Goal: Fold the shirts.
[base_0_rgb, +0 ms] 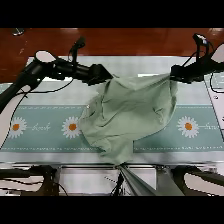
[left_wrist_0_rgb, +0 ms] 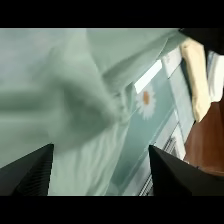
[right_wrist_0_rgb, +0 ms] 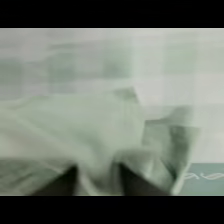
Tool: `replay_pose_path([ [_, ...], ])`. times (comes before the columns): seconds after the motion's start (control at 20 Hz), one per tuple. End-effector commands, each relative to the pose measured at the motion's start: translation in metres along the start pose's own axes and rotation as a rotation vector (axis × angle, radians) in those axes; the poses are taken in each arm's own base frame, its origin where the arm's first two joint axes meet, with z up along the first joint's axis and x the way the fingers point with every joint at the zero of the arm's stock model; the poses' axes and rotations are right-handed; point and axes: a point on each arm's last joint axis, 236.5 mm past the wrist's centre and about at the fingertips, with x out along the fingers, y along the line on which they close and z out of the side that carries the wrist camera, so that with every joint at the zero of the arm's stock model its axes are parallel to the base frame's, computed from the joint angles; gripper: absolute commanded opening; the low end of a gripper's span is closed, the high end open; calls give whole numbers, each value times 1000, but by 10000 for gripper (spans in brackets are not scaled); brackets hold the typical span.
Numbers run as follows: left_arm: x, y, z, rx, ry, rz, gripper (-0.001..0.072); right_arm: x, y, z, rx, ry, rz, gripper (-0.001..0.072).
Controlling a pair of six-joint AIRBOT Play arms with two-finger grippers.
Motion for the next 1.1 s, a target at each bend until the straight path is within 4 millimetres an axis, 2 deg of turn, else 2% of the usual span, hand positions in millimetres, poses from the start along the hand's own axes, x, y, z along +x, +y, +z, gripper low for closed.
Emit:
replay_pose_path([
  [0.0, -57, 60, -41, -145, 177, 155, 702, -1, -58, -18, 110, 107, -24, 623],
  [0.05, -85, 80, -56, -169, 220, 225, 703, -13, -87, -33, 123, 160, -70, 623],
  [0.15, -127, 105, -78, -222, 238, 292, 703, -30, -136, -63, 198, 212, -139, 622],
  [0.2, -139, 114, -89, -267, 206, 311, 703, -31, -152, -80, 274, 203, -138, 620],
  [0.3, -142, 131, -119, -392, 146, 337, 703, -16, -159, -111, 408, 146, -75, 620],
  [0.4, -124, 133, -171, -484, 169, 329, 703, 6, -144, -140, 452, 98, 4, 619],
  [0.5, -102, 124, -209, -550, 181, 285, 703, 21, -122, -160, 465, 79, 83, 619],
  [0.6, -80, 115, -248, -587, 234, 264, 703, 29, -104, -170, 475, 91, 161, 619],
  [0.7, -56, 99, -284, -591, 327, 234, 703, 31, -96, -172, 486, 98, 193, 619],
  [0.8, -31, 87, -299, -568, 347, 217, 703, 30, -94, -173, 489, 101, 202, 619],
  [0.9, -7, 74, -303, -529, 336, 202, 703, 30, -92, -175, 487, 112, 208, 620],
  [1.05, 25, 63, -279, -508, 200, 187, 703, 29, -90, -178, 474, 124, 215, 619],
])
